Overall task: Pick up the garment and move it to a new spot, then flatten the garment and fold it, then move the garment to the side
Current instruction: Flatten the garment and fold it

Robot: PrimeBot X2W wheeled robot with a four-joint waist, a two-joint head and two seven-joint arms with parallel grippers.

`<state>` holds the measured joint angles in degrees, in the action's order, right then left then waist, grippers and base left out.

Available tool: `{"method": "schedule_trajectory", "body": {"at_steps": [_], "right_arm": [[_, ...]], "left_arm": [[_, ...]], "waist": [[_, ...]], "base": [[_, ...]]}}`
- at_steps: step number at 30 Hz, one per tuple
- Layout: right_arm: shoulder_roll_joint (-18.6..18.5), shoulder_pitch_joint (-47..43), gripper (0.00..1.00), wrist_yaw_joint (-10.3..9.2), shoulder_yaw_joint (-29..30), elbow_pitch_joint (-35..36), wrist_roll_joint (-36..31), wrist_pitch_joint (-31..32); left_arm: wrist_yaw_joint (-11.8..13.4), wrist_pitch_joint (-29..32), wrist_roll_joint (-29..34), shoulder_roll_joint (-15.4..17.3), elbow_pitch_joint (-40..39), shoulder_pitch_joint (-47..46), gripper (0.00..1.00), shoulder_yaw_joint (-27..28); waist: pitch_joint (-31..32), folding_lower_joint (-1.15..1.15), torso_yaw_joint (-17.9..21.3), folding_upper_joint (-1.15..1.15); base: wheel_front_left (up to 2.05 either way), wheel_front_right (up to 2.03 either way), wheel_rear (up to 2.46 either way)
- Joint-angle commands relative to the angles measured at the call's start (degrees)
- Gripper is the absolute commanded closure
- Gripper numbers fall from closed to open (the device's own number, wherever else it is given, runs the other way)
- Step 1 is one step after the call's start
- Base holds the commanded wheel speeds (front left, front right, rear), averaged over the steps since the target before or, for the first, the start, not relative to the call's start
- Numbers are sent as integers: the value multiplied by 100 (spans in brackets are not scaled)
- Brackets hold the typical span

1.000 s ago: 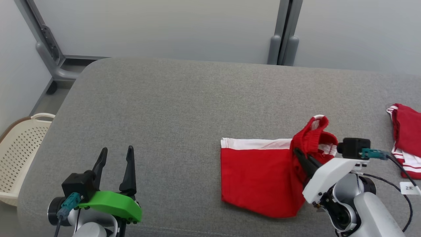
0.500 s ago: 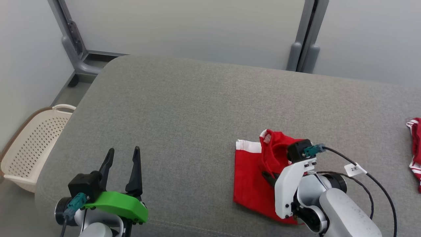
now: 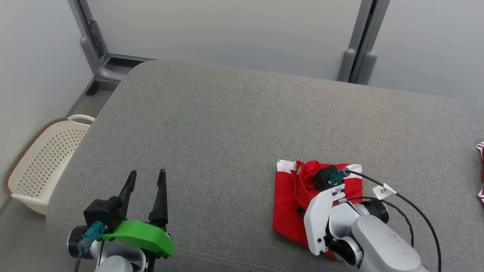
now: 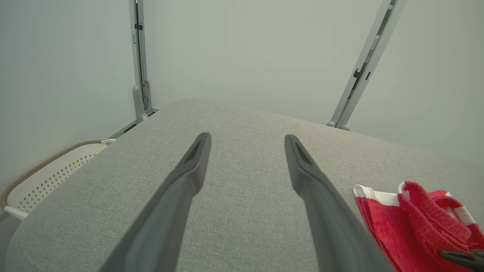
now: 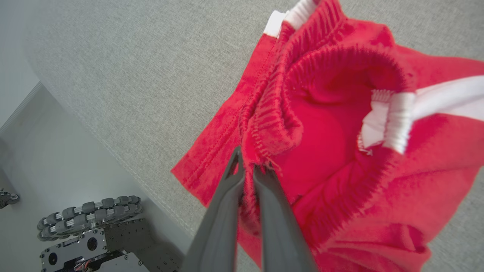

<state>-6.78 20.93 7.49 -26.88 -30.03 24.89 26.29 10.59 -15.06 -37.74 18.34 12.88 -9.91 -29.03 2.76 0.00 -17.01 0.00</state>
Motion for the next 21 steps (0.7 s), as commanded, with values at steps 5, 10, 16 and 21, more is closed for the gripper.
{"method": "schedule_trajectory", "body": {"at_steps": [5,10,16,21], "right_arm": [[57,241,10,-1,-146,-287,-22,-85],[52,373,0,-1,-366,-214,34,-24],[-27,471,0,-1,-496,245,292,3],[-258,538,0,-1,-228,718,457,-6]], "left_arm": [[-19,-15,42,4,24,-25,0,-7],[20,-13,17,25,19,2,0,3],[58,-13,-9,54,-16,52,0,26],[88,-6,10,99,-88,104,0,29]], "waist": [[4,0,53,0],[30,0,174,0],[74,0,387,0],[101,0,610,0]], "base": [[0,0,0],[0,0,0],[0,0,0],[0,0,0]]}}
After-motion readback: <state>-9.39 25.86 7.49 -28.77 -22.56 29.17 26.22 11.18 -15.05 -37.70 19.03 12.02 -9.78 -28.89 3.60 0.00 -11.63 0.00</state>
